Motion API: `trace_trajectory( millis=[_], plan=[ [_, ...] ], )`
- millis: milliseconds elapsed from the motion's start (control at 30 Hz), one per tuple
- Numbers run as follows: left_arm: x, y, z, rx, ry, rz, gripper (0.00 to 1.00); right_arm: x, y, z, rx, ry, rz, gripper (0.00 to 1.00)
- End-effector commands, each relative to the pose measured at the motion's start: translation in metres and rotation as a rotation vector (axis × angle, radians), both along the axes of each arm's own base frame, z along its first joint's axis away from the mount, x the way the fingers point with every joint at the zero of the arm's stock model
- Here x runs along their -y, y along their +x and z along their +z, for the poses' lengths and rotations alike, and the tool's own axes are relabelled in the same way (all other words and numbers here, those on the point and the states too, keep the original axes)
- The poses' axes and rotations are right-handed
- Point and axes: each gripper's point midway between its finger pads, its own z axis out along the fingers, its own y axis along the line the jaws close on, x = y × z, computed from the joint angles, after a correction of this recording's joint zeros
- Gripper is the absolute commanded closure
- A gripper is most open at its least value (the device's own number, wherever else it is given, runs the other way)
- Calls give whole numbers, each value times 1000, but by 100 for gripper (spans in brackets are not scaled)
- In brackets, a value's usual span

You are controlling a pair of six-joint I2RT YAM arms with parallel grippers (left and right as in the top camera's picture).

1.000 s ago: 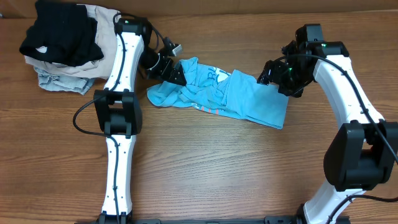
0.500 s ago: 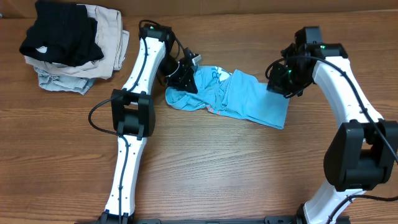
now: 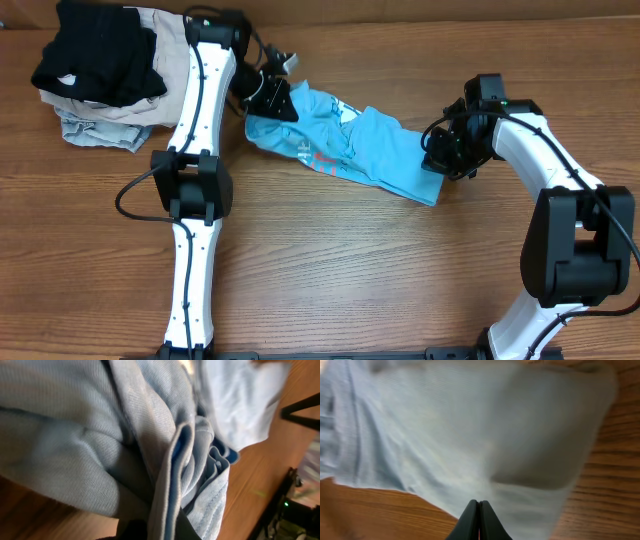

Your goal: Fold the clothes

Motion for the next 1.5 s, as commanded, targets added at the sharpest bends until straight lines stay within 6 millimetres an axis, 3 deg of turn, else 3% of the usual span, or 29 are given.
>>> trace_trajectory(
  millis=[0,300,467,600,800,867,967,1033,1100,1167,1267,1367,1467],
  plan=[
    [5,-1,57,134,63,14,96,-3,0,4,26,16,4,96],
    [33,-19,97,233,92,-45,96,-4,0,-23,1,21,-20,96],
    [66,-31,94,240,84,-116,96,-12,9,-16,37,82,-11,96],
    [96,-35,91,271,68,-161,96,-1,25,20,123,93,-38,96],
    [132,-30,85,360,98,-179,93,50,36,120,305,81,-147,96],
    [146,-32,83,381,87,-200,84,71,34,152,369,68,-195,90],
    [162,-36,76,391,78,-228,57,99,23,191,453,44,-264,80],
    [171,-40,69,388,75,-245,22,114,15,209,498,28,-302,75],
    [179,-45,64,384,69,-264,8,126,7,221,534,5,-317,71],
    [186,-48,63,390,65,-276,0,132,1,225,538,-2,-333,69],
    [192,-44,75,422,40,-254,0,131,-4,221,515,-7,-319,68],
    [181,-26,109,461,4,-142,0,124,-6,212,480,1,-292,68],
    [149,0,158,514,-43,26,0,109,-6,204,461,9,-225,66]
  ],
)
